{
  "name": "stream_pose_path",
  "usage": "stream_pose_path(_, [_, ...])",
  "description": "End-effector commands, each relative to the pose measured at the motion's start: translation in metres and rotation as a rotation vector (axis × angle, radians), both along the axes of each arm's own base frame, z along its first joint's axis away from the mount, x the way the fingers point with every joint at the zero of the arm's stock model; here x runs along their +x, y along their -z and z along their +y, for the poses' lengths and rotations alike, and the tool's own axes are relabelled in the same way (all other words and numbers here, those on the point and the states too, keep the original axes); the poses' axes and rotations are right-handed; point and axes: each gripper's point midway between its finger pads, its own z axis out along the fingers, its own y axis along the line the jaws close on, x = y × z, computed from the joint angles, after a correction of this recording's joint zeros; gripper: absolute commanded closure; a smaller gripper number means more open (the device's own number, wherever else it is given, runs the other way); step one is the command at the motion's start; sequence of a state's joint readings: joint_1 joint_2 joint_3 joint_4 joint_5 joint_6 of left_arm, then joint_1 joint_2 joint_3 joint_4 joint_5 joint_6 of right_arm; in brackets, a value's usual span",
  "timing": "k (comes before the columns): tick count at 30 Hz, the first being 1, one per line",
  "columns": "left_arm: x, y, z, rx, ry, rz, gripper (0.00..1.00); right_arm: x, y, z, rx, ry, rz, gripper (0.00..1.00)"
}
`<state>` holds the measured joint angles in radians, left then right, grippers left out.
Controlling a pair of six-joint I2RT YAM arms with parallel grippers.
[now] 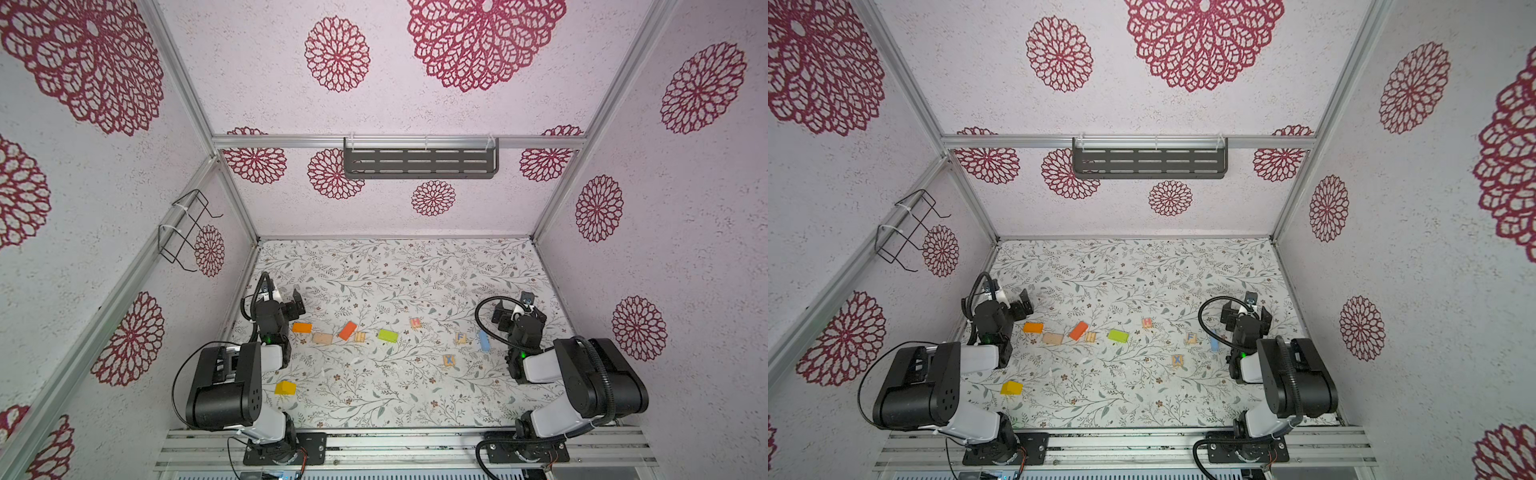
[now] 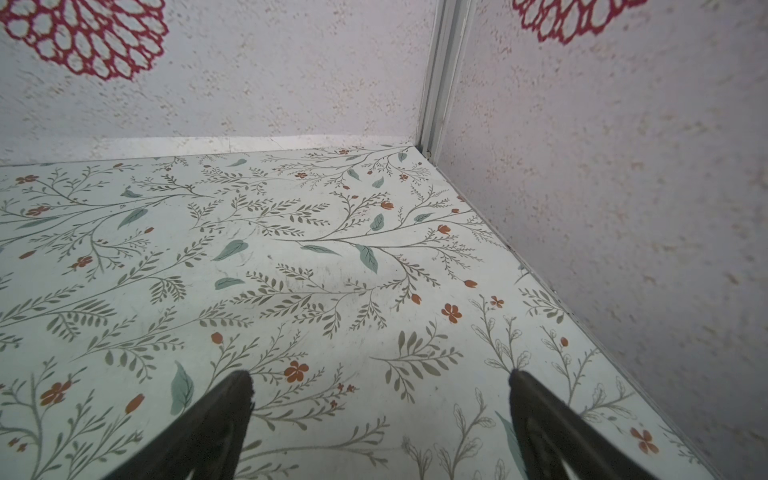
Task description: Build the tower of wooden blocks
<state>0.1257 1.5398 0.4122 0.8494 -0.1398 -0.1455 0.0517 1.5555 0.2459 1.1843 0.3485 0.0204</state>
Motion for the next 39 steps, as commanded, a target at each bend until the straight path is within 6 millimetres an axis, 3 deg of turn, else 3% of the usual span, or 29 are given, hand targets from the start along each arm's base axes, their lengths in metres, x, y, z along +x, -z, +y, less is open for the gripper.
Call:
stream_pose_path(1, [0.005,-0.005,0.002,0.013,0.007,-0.011,0.03,0.001,-0.015,-0.002,0.021,0.021,-0.065,0.01])
stream_pose_path(13, [0.004,-0.006,0.004,0.011,0.0,-0.019,0.03,-0.001,-0.018,-0.003,0.021,0.03,-0.074,0.01])
stream_pose_path(20, [0.001,-0.042,0.008,0.041,-0.09,0.027,0.03,-0.008,-0.046,-0.004,0.036,0.079,-0.042,0.01])
stream_pose_path(24, [-0.005,-0.081,-0.002,-0.01,-0.089,0.008,0.03,-0.011,-0.078,0.0,0.099,0.071,-0.013,0.01])
stream_pose_path(29, [-0.019,-0.135,-0.035,-0.063,-0.052,0.035,0.03,-0.019,-0.106,0.027,0.231,-0.058,0.077,0.02])
stream_pose_path(32, [-0.041,-0.151,-0.053,-0.112,-0.086,0.1,0.03,-0.029,-0.11,0.055,0.295,-0.186,0.161,0.06])
stream_pose_path(39, [-0.108,-0.141,-0.11,-0.348,0.054,0.192,0.03,-0.072,-0.104,0.118,0.313,-0.402,0.354,0.17])
